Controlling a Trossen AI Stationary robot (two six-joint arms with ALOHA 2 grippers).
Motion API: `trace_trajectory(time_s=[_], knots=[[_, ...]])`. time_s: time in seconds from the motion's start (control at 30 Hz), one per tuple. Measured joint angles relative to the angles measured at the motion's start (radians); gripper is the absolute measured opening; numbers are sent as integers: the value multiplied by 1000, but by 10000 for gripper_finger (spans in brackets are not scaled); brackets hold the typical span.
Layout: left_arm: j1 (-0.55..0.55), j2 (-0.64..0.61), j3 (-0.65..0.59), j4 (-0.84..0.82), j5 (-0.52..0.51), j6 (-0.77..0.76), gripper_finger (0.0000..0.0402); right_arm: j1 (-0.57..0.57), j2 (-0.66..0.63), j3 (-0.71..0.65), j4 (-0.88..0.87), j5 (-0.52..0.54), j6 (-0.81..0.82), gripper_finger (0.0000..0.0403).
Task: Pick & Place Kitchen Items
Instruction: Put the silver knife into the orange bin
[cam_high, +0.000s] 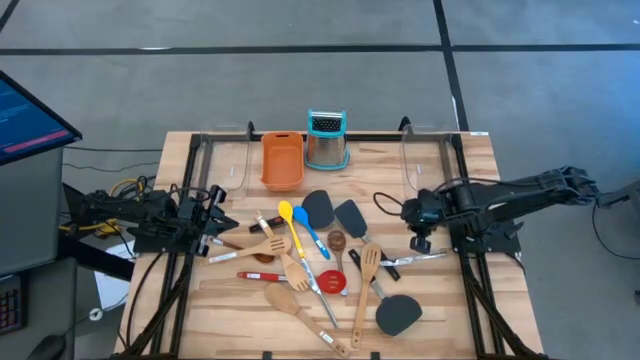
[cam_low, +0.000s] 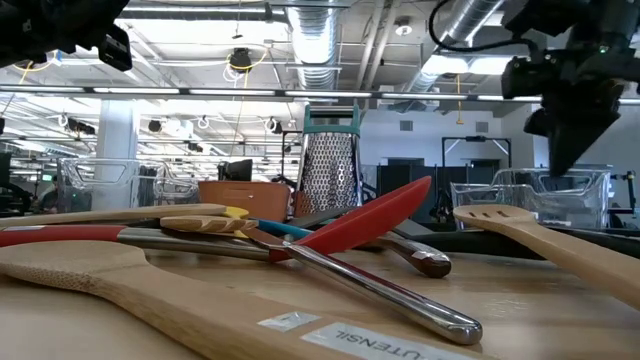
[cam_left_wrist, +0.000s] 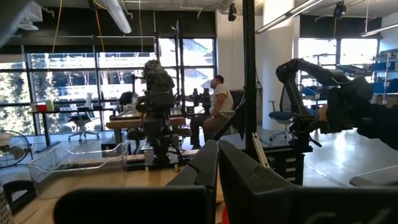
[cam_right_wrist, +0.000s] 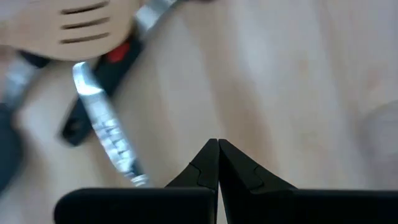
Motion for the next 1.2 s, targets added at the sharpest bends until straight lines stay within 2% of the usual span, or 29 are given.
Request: trace_trajectory(time_s=[0.17,0.43,0.83,0.97,1.2], knots=[[0,0,0,0,0,0,2,20,33,0,-1,-176,141,0],[0,0,0,0,0,0,2,158,68,0,-2,-213,259,0],[0,0,0,0,0,0,2,474,67,0,-2,-14,656,0],[0,0,0,0,0,0,2,530,67,0,-3,72,680,0],[0,0,0,0,0,0,2,523,67,0,-2,82,647,0]])
